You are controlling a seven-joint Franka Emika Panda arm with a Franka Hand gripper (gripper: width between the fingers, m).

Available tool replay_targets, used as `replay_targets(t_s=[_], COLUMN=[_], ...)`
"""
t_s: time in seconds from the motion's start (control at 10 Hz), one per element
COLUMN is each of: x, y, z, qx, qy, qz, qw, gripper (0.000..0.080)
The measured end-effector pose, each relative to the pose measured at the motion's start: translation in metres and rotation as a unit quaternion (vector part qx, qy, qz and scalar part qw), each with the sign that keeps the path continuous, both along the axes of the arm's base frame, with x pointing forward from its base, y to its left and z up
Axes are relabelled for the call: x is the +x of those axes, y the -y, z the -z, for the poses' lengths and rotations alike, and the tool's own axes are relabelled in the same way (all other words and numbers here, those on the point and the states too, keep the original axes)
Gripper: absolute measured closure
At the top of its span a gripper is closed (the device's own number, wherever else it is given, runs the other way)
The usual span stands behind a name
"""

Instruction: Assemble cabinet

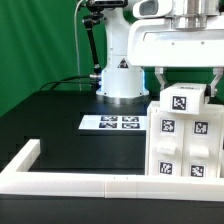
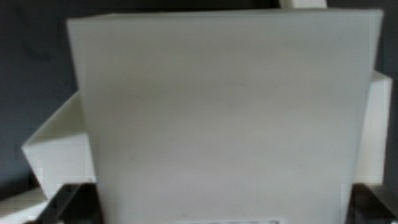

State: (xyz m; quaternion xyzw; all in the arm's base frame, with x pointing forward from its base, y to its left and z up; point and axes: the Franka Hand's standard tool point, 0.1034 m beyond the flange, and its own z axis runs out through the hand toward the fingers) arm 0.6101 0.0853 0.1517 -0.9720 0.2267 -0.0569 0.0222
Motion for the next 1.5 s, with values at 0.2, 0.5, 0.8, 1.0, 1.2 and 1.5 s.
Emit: replay_targets(t_s=[0.2, 0.5, 0.8, 1.0, 1.2, 1.5], x=[0.000, 0.000, -0.002, -0.002, 0.000, -0.001], y=[-0.003, -0.005, -0.006, -0.007, -0.008, -0.007], z=[0.000, 0.000, -0.004, -0.014, -0.024, -0.021], qx=[0.010, 0.020, 0.019, 0.019, 0.020, 0.006], qy=[-0.001, -0.003, -0.010, -0.013, -0.012, -0.012], qz=[0.040, 0.098, 0.084, 0.076, 0.063, 0.003], qw=[0.999, 0.995, 0.996, 0.997, 0.998, 1.000], gripper=[0.0238, 0.0238, 0.0033, 0.0010, 0.0002, 0.0002])
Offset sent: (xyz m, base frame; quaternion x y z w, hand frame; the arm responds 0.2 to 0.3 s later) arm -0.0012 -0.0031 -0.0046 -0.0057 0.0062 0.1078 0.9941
